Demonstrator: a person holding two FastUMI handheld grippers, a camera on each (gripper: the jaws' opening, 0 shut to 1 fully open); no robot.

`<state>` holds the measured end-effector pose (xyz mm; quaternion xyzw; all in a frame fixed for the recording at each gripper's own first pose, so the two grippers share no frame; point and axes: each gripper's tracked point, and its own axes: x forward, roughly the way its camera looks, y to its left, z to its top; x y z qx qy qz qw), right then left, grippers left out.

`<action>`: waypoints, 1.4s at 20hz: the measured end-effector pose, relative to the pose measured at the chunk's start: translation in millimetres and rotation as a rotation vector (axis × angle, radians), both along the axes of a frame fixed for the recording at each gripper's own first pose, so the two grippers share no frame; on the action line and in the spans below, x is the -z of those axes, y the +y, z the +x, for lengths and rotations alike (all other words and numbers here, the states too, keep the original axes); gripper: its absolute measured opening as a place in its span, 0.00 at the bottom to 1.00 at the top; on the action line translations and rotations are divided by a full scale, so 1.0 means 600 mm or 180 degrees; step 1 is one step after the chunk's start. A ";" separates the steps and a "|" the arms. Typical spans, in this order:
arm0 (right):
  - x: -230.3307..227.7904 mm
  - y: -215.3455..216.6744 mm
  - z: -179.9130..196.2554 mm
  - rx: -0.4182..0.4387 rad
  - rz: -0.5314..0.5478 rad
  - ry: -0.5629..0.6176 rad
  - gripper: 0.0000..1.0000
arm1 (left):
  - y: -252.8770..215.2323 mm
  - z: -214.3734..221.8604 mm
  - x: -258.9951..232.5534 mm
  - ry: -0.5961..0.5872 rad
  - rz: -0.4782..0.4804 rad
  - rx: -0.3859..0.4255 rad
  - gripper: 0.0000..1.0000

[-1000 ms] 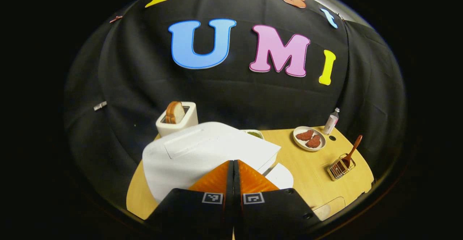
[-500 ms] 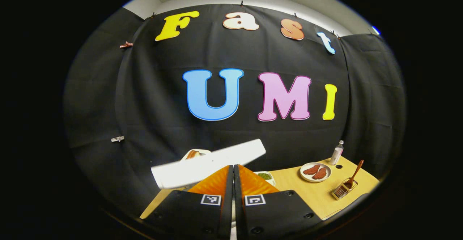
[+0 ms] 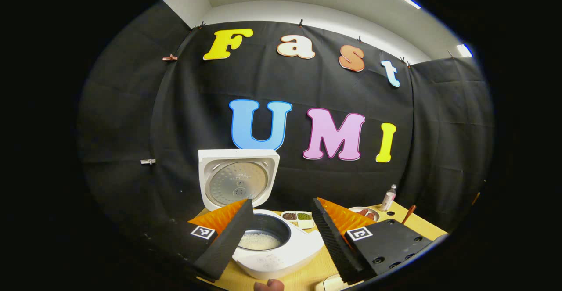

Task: Close the left gripper, press the button to open the rice cooker; take a wooden spoon from the chopstick holder with the right hand, scoop a spoonful of rice and pour it into the rice cooker, then put the wooden spoon back into the chopstick holder.

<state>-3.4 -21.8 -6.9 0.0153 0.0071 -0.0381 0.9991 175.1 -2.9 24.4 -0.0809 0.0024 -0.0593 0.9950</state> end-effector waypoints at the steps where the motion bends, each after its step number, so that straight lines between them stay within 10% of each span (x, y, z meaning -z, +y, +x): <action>1: 0.000 -0.002 0.006 -0.0002 0.0008 0.0004 0.97 | -0.005 -0.022 0.002 -0.0008 0.0006 0.0002 0.94; 10: 0.042 -0.022 0.072 -0.0129 0.0132 0.0087 0.98 | -0.050 -0.143 0.079 0.0294 -0.0023 0.0020 0.95; 28: 0.405 -0.167 0.387 -0.0089 0.1050 0.1210 0.98 | -0.074 -0.203 0.151 0.0723 0.0062 -0.0018 0.95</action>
